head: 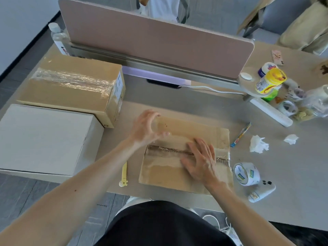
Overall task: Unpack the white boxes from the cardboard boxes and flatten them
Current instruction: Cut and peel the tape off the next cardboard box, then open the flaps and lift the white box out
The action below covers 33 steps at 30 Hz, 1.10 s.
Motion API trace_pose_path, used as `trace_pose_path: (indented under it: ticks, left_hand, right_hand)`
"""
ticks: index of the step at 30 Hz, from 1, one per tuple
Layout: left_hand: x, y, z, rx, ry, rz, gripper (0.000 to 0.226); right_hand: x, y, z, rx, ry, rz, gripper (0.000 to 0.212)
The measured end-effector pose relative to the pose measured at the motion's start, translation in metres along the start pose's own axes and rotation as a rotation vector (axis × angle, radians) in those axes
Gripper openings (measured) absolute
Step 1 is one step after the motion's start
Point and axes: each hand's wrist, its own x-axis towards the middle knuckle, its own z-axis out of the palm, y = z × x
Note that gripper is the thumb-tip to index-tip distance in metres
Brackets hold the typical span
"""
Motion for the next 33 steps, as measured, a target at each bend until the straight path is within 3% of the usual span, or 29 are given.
trace_pose_path:
  ticks: [4,7,13,20,25,33]
  left_hand:
    - [0.023,0.028,0.016,0.345,-0.261,0.146,0.097]
    - [0.029,0.038,0.024,0.363,-0.373,0.107,0.102]
    - [0.038,0.038,0.028,0.347,-0.346,0.089,0.104]
    - [0.069,0.044,0.031,0.355,-0.31,0.068,0.103]
    - [0.082,0.046,0.03,0.401,-0.348,0.066,0.103]
    - [0.084,0.05,0.028,0.445,-0.386,0.056,0.105]
  right_hand:
    - [-0.01,0.001,-0.007,-0.038,-0.125,0.125,0.073]
    - [-0.01,0.001,-0.008,-0.065,-0.161,0.14,0.077]
    - [0.004,0.008,-0.01,-0.12,-0.154,0.076,0.073]
    - [0.041,0.022,-0.025,-0.011,-0.169,0.111,0.072]
    - [0.041,0.017,-0.02,0.101,-0.071,0.158,0.046]
    - [0.043,0.004,-0.031,0.052,-0.203,0.239,0.043]
